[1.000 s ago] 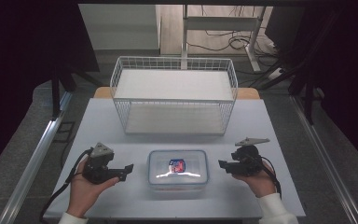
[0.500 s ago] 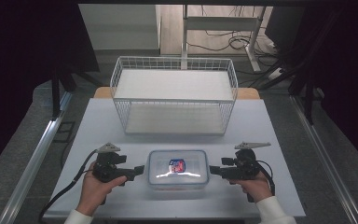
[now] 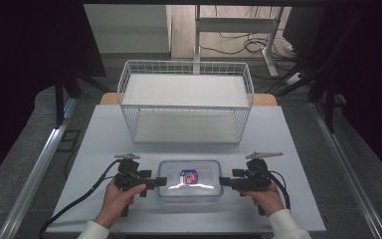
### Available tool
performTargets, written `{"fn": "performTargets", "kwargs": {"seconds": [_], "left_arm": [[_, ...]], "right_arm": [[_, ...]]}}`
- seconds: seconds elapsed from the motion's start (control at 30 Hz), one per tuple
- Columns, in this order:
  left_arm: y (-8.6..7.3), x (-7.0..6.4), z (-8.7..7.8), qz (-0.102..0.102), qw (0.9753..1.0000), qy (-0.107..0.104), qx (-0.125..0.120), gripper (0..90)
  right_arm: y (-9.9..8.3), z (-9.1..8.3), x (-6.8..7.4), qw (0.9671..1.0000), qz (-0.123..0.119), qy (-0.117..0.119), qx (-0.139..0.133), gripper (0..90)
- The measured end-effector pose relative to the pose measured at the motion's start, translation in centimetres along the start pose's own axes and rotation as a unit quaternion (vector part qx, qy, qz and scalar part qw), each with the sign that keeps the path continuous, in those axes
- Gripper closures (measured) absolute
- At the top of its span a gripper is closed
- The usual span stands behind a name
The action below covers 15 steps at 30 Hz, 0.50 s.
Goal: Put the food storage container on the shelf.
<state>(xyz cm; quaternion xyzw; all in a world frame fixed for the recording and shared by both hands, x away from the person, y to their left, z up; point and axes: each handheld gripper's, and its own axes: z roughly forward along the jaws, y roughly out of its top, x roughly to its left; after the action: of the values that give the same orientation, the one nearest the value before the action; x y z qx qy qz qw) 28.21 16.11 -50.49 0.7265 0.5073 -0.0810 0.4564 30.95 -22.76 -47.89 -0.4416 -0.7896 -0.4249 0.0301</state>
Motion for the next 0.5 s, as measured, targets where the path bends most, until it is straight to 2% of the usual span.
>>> {"fn": "performTargets", "kwargs": {"seconds": [0.07,0.17,0.2,0.37,0.5], "left_arm": [[0.0,0.3,0.4,-0.006,0.9999,-0.008,0.006,13.7],[-0.1,0.3,0.6,-0.005,0.9999,-0.008,0.009,15.7],[-0.2,0.4,0.8,-0.013,0.9997,-0.017,0.007,16.1],[-0.4,0.7,1.2,-0.026,0.9989,-0.035,0.015,17.7],[-0.5,1.1,1.6,-0.046,0.9968,-0.062,0.02,19.7]], "right_arm": [[0.1,0.2,0.0,1.0,0.001,0.002,0.0,21.3],[0.1,0.4,-0.1,1.0,0.003,0.004,0.001,21.1],[0.1,0.6,-0.3,1.0,0.005,0.007,0.003,20.3],[0.0,1.4,-0.5,0.9997,0.014,0.02,0.009,18.1],[-0.1,2.3,-0.9,0.9984,0.037,0.04,0.018,15.9]]}}
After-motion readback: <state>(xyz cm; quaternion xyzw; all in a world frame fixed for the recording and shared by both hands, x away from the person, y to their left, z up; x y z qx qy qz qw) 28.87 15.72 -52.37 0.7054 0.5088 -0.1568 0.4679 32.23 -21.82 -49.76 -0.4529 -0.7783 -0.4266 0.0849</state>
